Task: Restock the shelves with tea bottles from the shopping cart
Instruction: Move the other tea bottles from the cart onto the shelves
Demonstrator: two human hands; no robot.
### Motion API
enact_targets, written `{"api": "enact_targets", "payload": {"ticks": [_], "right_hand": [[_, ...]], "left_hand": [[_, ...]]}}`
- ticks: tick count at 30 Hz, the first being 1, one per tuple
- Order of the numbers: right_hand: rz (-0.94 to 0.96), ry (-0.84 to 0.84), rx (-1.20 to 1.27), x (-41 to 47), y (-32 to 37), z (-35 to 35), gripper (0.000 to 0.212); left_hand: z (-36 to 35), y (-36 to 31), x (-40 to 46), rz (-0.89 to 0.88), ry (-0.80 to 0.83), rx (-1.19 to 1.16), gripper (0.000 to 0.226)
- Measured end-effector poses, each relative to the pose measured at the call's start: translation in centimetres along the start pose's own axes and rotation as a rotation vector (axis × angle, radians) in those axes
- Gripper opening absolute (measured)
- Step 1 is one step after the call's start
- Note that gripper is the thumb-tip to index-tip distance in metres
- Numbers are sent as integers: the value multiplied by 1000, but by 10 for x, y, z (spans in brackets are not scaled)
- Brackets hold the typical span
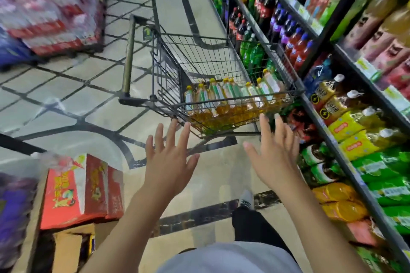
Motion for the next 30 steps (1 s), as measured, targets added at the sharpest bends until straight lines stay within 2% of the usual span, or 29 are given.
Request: {"api": "enact_targets", "payload": {"ticks": [8, 15, 24, 30], "right_hand": [[63, 114, -26, 153, -22, -12, 80], [109, 236, -42, 252, -12, -36, 80], [78, 317, -68, 362, 14, -100, 86], [7, 393, -65, 409, 17, -170, 92]], "left_hand": [[-3, -30, 119, 104, 22, -24, 73], [-26, -53, 219, 88, 77, -83, 75], [-102, -51, 352, 33, 212, -196, 77], [-188, -43, 411, 101, 428, -328, 85]]}}
Point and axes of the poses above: each hand's wrist, its own x-axis towards the middle knuckle, its own z-axis out of the back of the hand, y = z × x, the point moved 9 cm from there along x, towards the middle knuckle, and after that the axes turned 9 degrees about -y, right-handed, at the moved point
